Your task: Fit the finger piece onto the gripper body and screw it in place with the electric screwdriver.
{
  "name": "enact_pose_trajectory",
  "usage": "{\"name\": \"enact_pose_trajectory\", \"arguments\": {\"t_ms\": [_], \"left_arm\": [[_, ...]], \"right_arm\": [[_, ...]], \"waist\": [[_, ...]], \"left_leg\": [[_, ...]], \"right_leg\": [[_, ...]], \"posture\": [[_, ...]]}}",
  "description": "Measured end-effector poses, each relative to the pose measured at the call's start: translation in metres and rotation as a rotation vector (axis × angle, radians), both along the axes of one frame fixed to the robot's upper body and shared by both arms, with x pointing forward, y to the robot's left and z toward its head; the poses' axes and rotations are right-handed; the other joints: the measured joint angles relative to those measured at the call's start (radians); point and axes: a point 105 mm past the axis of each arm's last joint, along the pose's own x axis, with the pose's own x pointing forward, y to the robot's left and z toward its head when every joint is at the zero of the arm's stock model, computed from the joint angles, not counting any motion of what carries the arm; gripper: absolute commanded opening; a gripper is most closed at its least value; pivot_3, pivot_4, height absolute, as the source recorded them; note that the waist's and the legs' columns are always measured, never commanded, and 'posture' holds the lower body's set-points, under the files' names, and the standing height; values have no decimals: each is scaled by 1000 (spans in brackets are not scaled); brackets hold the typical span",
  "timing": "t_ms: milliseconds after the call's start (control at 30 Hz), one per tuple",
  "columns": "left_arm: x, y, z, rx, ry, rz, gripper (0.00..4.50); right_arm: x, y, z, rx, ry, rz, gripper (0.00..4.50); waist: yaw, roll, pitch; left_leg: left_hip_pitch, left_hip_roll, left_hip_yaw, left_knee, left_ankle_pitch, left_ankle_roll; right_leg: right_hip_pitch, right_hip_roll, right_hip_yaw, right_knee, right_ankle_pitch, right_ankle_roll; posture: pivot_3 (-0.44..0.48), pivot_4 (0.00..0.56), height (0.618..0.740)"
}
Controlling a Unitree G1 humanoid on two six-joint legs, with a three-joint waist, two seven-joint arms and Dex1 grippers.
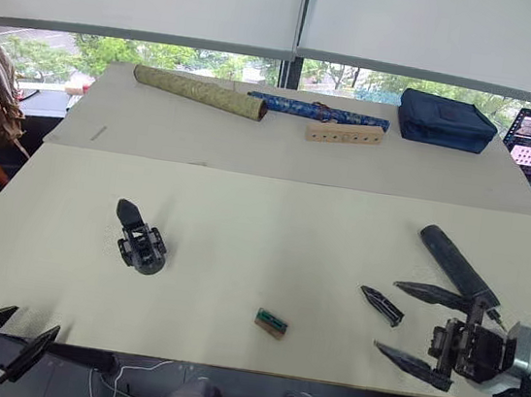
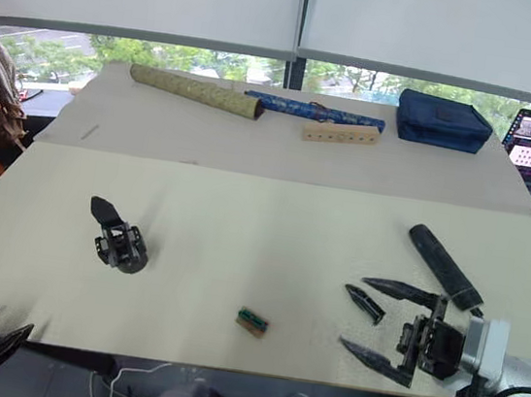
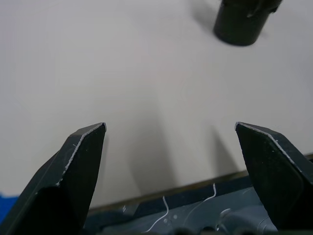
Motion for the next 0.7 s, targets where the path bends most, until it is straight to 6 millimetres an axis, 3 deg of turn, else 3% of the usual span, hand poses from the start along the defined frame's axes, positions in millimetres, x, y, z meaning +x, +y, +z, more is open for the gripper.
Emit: {"name": "enact_pose_trajectory", "arguments": {"t_ms": [67,200,300,400,567,700], "left_arm": [[4,-7,0,-5,4,-53,4500],[54,-55,19,0,-72,-193,4500],[78,-78,26,29,-83,-275,4500],[88,-75,17,34,-76,-265,4500],[89,-69,-12,50,0,-271,4500],[89,-64,-15,73,-18,-271,4500]], "right_arm": [[9,-6,2,-4,-21,-27,4436],[14,-11,1,-35,-15,-25,4436],[12,-11,-1,-56,-6,-10,4436],[9,-13,-5,-55,15,-20,4436],[3,-16,-13,-55,57,-42,4436],[1,-23,-12,-58,55,-79,4436]], "waist": [[-2,0,0],[17,1,0],[14,1,-1],[-4,2,-1],[-3,2,-1],[1,2,-1]], "left_leg": [[0,0,0,0,1,0],[0,-2,-2,0,6,-6],[0,-2,-1,-1,7,-6],[1,-1,1,-2,7,-6],[2,-1,1,-2,7,-6],[6,-1,1,-2,4,-8]], "right_leg": [[0,0,0,0,0,0],[2,0,-1,1,1,1],[6,1,-1,1,1,1],[6,3,-1,1,1,1],[7,3,-1,1,1,1],[6,1,-1,0,1,1]], "posture": [[0,150,740],[0,150,740],[0,150,740],[0,150,740],[0,150,740],[0,150,740]]}}
